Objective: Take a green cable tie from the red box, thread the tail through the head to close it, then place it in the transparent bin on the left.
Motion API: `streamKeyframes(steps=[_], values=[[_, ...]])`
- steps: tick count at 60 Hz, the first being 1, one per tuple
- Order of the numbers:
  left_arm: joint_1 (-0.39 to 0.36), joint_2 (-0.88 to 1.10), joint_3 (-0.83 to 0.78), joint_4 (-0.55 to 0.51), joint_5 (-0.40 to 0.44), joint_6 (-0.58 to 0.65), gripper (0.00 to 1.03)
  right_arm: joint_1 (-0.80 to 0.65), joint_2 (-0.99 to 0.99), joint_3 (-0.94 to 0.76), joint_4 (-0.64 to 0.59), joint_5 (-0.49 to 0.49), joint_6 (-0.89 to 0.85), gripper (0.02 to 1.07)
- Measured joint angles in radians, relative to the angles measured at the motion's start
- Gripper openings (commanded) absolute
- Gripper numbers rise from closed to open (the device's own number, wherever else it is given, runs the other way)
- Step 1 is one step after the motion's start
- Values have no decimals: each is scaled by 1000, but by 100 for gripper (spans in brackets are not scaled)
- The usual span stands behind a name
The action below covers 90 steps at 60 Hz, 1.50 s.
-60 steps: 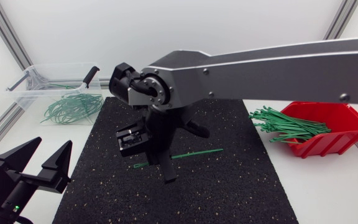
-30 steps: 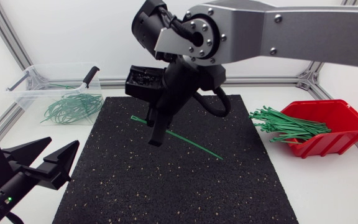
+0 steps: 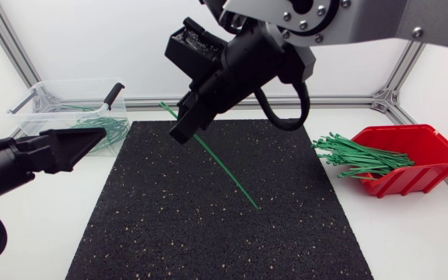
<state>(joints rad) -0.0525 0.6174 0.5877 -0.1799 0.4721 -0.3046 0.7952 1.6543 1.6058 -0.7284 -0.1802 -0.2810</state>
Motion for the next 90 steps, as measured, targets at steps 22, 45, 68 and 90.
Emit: streamKeyframes(steps=[22,45,68,90], values=[[-92,254,242,-2,126,-181,98,-58,-68,-7,94,-63,125,8],[-187,392,322,119,126,-249,96,-65,-68,-7,128,-92,179,8],[-207,445,323,163,124,-253,85,-74,-59,-14,153,-112,196,8],[-240,458,323,170,95,-265,73,-55,-37,-35,160,-131,207,8]])
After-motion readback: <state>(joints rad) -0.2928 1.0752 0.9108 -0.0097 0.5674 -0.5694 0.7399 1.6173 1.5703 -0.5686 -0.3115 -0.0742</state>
